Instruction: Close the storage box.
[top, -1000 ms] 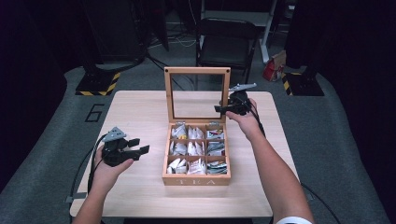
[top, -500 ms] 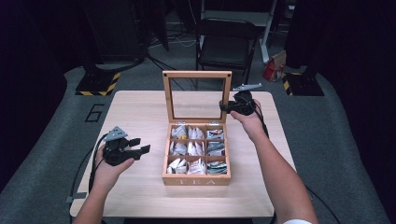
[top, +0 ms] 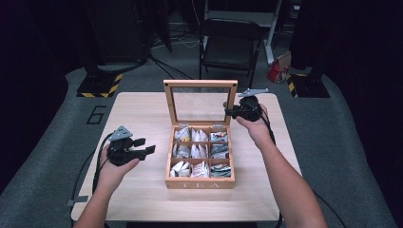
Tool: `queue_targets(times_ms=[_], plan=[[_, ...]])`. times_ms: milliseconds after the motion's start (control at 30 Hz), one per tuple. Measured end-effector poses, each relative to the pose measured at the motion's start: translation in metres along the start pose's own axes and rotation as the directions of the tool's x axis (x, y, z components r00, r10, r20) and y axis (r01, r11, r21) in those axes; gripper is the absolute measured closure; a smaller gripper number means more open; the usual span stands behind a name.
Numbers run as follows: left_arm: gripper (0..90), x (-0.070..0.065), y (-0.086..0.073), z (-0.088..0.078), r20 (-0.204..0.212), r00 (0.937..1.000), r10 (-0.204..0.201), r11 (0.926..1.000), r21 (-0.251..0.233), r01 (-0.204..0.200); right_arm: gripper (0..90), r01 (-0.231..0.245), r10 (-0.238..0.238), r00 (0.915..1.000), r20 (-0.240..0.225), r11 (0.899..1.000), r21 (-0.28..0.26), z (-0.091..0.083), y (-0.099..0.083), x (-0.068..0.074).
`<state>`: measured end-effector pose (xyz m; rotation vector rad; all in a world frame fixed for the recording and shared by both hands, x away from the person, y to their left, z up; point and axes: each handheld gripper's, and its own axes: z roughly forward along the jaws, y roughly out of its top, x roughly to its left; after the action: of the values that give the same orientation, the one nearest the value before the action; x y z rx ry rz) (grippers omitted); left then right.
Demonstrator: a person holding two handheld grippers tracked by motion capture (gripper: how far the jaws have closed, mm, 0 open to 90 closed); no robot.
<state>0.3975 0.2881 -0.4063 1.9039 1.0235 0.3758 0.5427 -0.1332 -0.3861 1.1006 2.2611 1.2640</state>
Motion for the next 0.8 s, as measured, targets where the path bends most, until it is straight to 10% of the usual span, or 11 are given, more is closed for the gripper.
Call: queue_targets(times_ms=[800], plan=[[43.7, 0.001, 0.046, 0.016, -0.005, 0.9993, 0.038, 0.9992, -0.01, -0.038, 57.6, 0.01, -0.011, 0.999, -0.044, 1.0, -0.017, -0.018, -0.009, 0.011]])
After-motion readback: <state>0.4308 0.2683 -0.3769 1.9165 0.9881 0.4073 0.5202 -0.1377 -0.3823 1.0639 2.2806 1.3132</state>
